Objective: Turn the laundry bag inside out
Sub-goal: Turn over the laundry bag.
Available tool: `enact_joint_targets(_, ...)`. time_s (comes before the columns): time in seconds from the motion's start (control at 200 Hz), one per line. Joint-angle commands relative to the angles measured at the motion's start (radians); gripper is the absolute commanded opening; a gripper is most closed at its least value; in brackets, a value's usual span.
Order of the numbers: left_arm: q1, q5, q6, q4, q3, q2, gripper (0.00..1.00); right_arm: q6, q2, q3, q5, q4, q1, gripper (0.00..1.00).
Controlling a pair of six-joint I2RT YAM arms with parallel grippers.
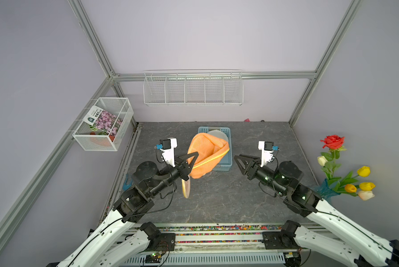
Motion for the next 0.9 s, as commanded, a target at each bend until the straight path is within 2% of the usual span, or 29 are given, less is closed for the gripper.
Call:
enact_joint_targets(0.0,0.004,-0.081,0.000,0.069,-0.021,0.000,0.00,0.049,0.004,0.045,0.028,-0.026,0.037,0.52)
enact_joint_targets(0.21,0.003,-0.155,-0.006,0.152,-0.072,0.008,0.00,0.190,0.202,0.106,-0.032,0.154,0.161,0.51)
enact_joint_targets(0.45,0.001,-0.222,-0.016,0.196,-0.111,0.025,0.00,0.237,0.366,0.188,-0.012,0.343,0.232,0.50)
enact_joint_targets(0.58,-0.001,-0.228,-0.017,0.199,-0.119,0.020,0.00,0.267,0.406,0.220,0.009,0.366,0.244,0.49)
enact_joint_targets(0.895,-0.011,-0.239,0.018,0.222,-0.119,0.018,0.00,0.425,0.480,0.286,0.085,0.222,0.252,0.49)
